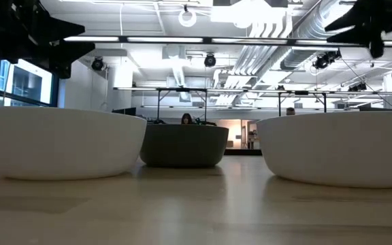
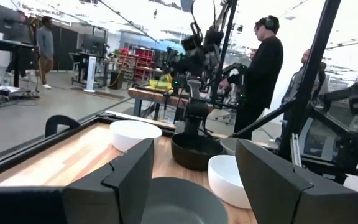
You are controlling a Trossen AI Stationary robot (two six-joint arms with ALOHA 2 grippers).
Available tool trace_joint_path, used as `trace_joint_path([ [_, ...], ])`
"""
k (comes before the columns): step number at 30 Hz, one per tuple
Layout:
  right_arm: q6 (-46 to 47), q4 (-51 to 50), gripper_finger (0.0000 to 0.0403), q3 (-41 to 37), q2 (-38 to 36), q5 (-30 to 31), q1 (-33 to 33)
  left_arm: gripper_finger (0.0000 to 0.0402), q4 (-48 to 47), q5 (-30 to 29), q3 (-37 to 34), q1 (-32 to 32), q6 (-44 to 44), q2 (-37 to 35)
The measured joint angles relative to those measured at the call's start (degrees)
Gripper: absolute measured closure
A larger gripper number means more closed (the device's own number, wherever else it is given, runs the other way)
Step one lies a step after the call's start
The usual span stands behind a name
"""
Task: Nest bowls inside each other
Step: Stack the white bowl on top of the dark gray bowl
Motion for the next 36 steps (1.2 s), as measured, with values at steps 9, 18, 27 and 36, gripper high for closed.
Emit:
trace_joint_path([
  [9,-6.0,-16.4,0.0267,24.9,16.7,0.8,0.0,0.0186,0.0,-0.3,0.0,0.0,0.0,0.0],
  [18,4.3,-44.6,0.0267,39.4,30.3,4.3,-5.4,0.0186,-3.0,-0.3,0.0,0.0,-0.5,0.0],
  [27,11.7,-56.0,0.0267,38.4,35.8,-3.5,-20.6,0.0186,-3.6,-1.8,0.0,0.0,2.1,0.0],
  [36,0.6,-52.6,0.0267,34.9,43.3,-12.4,-38.4,0.0186,-3.7,-1.4,0.0,0.0,4.9,0.0],
])
